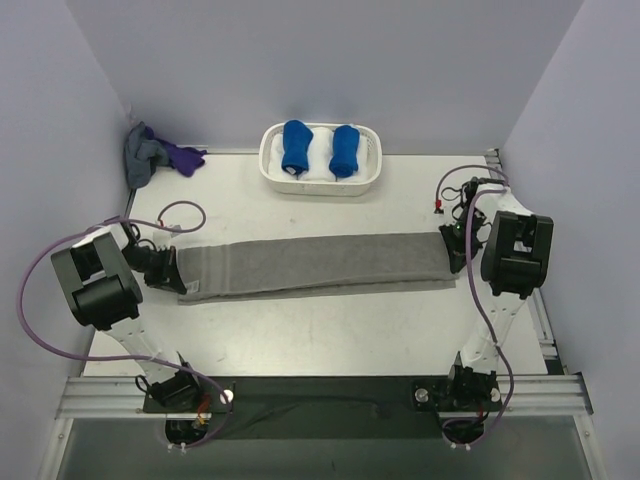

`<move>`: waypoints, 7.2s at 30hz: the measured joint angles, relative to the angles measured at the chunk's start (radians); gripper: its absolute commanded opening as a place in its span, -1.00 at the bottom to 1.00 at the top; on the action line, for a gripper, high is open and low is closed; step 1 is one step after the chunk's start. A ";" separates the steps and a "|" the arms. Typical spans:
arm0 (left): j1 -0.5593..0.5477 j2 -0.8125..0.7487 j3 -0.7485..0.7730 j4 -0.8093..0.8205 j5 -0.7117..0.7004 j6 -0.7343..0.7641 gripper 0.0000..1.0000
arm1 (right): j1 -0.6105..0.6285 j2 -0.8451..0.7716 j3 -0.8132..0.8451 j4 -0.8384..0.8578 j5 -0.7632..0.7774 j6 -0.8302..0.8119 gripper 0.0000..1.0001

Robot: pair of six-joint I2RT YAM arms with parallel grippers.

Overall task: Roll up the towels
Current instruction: Fold the towel

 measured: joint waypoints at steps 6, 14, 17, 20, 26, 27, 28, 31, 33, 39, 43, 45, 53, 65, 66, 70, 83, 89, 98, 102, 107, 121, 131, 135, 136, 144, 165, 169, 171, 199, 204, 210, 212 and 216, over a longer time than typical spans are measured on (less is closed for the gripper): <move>0.003 -0.002 0.000 0.000 0.001 0.000 -0.64 | 0.000 -0.002 0.000 -0.001 0.000 -0.001 -0.86; 0.027 -0.097 0.007 -0.027 0.057 0.108 -0.03 | -0.004 -0.099 0.000 -0.045 -0.068 -0.033 -0.01; 0.039 -0.178 0.042 -0.073 0.097 0.163 -0.02 | -0.013 -0.187 0.017 -0.087 -0.105 -0.042 -0.06; 0.036 -0.236 0.079 -0.094 0.132 0.196 -0.04 | -0.024 -0.231 0.078 -0.119 -0.141 -0.037 -0.17; 0.014 -0.205 0.084 -0.092 0.170 0.196 -0.15 | -0.024 -0.168 0.088 -0.121 -0.183 -0.003 -0.31; 0.010 -0.189 0.077 -0.087 0.172 0.190 -0.16 | -0.022 -0.146 0.073 -0.114 -0.187 0.002 -0.31; 0.008 -0.172 0.069 -0.081 0.174 0.181 -0.17 | -0.020 -0.124 0.056 -0.106 -0.189 0.008 -0.31; 0.007 -0.113 0.041 -0.049 0.172 0.148 -0.18 | -0.019 -0.057 0.010 -0.088 -0.188 0.028 -0.32; 0.007 -0.077 0.029 -0.019 0.165 0.118 -0.19 | -0.018 -0.020 -0.003 -0.072 -0.172 0.043 -0.35; 0.006 0.006 0.025 0.083 0.112 0.008 -0.20 | -0.018 0.021 0.002 -0.050 -0.137 0.080 -0.40; 0.005 0.005 0.036 0.089 0.101 -0.007 -0.13 | -0.021 0.018 0.019 -0.045 -0.139 0.089 -0.37; 0.005 -0.001 0.042 0.084 0.104 0.005 -0.10 | -0.028 0.010 0.035 -0.038 -0.156 0.101 -0.37; -0.031 -0.061 0.135 0.040 0.233 0.013 -0.17 | -0.045 -0.051 0.185 -0.006 -0.285 0.207 -0.48; -0.051 0.159 0.198 0.281 0.269 -0.285 -0.46 | 0.000 0.182 0.319 0.047 -0.299 0.306 -0.61; -0.050 0.175 0.198 0.288 0.253 -0.296 -0.47 | -0.004 0.208 0.323 0.045 -0.293 0.313 -0.61; -0.048 0.187 0.202 0.311 0.239 -0.351 -0.38 | -0.019 0.224 0.378 0.028 -0.261 0.321 -0.61; -0.076 -0.217 0.030 0.373 0.256 -0.370 0.32 | -0.027 0.021 0.253 0.050 -0.174 0.320 -0.01; -0.078 -0.365 0.011 0.393 0.256 -0.367 0.34 | -0.023 -0.079 0.135 0.043 -0.137 0.323 -0.02; -0.082 -0.389 -0.066 0.391 0.233 -0.344 0.34 | 0.015 -0.013 0.048 0.083 -0.066 0.327 -0.03; -0.082 -0.411 -0.073 0.391 0.223 -0.339 0.34 | 0.054 0.018 0.047 0.103 -0.035 0.334 -0.04; -0.082 -0.419 -0.073 0.392 0.220 -0.339 0.35 | 0.098 0.032 0.050 0.106 0.017 0.340 -0.24; -0.083 -0.419 -0.073 0.392 0.221 -0.348 0.43 | -0.008 0.021 0.043 0.080 0.002 0.291 -1.00; -0.093 -0.419 -0.073 0.390 0.221 -0.367 0.95 | -0.108 -0.109 0.111 -0.003 -0.005 0.192 -1.00; -0.097 -0.419 -0.073 0.389 0.221 -0.372 0.95 | -0.008 -0.193 0.105 -0.030 -0.090 0.200 -1.00; -0.097 -0.419 -0.073 0.388 0.220 -0.374 0.95 | 0.027 -0.212 0.100 -0.035 -0.125 0.208 -1.00; -0.103 -0.419 -0.073 0.383 0.220 -0.394 0.95 | 0.230 -0.192 0.111 -0.054 -0.333 0.295 -1.00; -0.108 -0.360 -0.072 0.375 0.168 -0.465 0.95 | 0.501 0.042 0.245 0.048 -0.396 0.526 -1.00; -0.108 -0.360 -0.072 0.375 0.167 -0.464 0.95 | 0.510 0.070 0.246 0.057 -0.388 0.539 -1.00; -0.108 -0.360 -0.072 0.375 0.167 -0.464 0.95 | 0.512 0.075 0.246 0.057 -0.384 0.545 -1.00; -0.221 -0.388 -0.107 0.377 0.168 -0.413 0.11 | 0.436 0.068 0.300 0.063 -0.431 0.491 -0.70; -0.309 -0.362 -0.137 0.377 0.155 -0.412 -0.22 | 0.459 0.148 0.290 0.091 -0.385 0.491 -0.71; -0.407 -0.247 -0.150 0.375 0.112 -0.417 -0.24 | 0.523 0.114 0.148 0.121 -0.382 0.491 -0.68; -0.415 -0.213 -0.150 0.376 0.098 -0.422 -0.24 | 0.535 0.076 0.097 0.120 -0.384 0.485 -0.63; -0.415 -0.152 -0.148 0.376 0.071 -0.428 -0.25 | 0.522 -0.013 0.021 0.106 -0.388 0.458 -0.55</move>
